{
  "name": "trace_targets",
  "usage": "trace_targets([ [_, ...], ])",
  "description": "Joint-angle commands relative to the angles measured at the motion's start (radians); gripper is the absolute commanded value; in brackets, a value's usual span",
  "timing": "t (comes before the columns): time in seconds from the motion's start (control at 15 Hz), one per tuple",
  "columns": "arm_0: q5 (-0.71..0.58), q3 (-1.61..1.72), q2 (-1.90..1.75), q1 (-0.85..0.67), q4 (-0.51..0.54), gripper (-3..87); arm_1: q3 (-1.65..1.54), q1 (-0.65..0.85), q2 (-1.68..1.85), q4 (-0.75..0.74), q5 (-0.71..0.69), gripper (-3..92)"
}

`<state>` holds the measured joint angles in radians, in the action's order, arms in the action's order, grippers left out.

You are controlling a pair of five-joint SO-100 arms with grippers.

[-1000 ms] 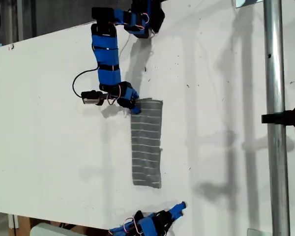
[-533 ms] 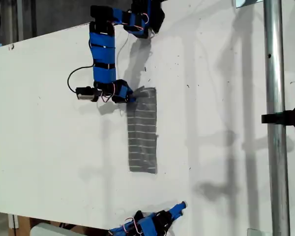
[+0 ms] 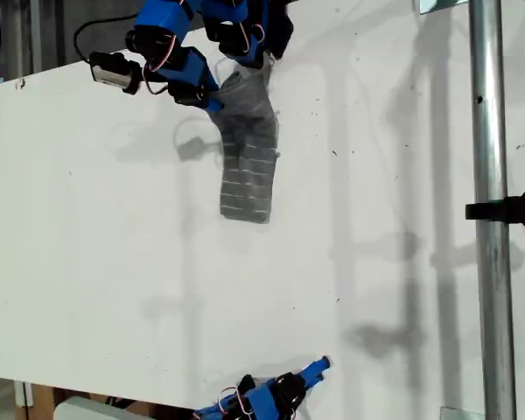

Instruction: Grasp corners of a towel and fold twice.

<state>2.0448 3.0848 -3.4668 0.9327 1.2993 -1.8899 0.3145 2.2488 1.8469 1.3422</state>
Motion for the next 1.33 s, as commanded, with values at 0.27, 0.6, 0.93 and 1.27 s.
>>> trace_targets([
  [0.27,-0.006,-0.051,-0.006,-0.025,0.006,21.1,0.121,-0.015,-0.492,-0.758,-0.103,0.0],
  [0.6,-0.023,-0.034,-0.006,-0.054,0.006,21.9,0.12,-0.003,-0.319,-1.127,-0.152,26.1],
  [0.93,-0.049,-0.028,-0.006,-0.084,0.009,22.5,-0.275,0.023,0.179,-1.218,-0.221,25.7],
  [1.27,-0.224,-0.018,-0.006,-0.347,-0.06,13.7,-0.699,0.0,0.856,-0.747,-0.067,-0.3],
])
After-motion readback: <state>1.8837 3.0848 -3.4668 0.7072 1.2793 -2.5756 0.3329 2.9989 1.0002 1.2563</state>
